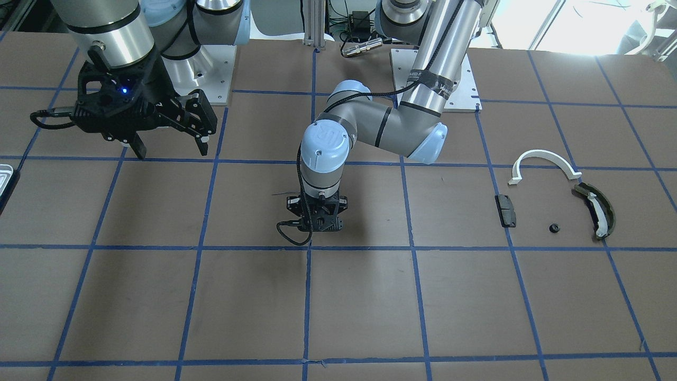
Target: Place bearing gear from tray to pile
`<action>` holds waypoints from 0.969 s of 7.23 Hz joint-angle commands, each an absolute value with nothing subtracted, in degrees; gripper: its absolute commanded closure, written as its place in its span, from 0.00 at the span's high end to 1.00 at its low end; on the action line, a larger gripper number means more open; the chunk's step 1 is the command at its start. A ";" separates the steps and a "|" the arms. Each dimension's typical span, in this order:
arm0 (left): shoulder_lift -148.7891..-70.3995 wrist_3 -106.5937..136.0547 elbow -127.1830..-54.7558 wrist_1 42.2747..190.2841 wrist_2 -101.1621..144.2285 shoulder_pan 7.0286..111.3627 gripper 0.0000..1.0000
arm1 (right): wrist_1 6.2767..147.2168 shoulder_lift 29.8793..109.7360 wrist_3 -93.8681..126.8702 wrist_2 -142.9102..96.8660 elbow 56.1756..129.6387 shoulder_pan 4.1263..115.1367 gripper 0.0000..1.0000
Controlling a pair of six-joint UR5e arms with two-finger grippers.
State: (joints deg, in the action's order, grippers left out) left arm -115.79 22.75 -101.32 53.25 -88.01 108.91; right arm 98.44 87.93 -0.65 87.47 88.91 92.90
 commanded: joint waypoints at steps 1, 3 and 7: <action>-111.90 7.58 -97.39 64.55 -90.08 97.36 0.00 | 98.44 87.89 -0.62 87.54 89.12 92.90 1.00; -109.43 -11.74 -98.17 66.44 -91.84 80.69 0.00 | 98.44 87.89 -0.70 87.63 88.69 92.73 1.00; -110.39 -44.54 -99.66 66.18 -94.66 55.93 0.00 | 97.91 87.89 -1.14 87.63 88.42 92.46 1.00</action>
State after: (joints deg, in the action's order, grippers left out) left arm -109.74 -38.02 -99.24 66.45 -94.68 61.63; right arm 97.98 87.88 -1.01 87.66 88.52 92.53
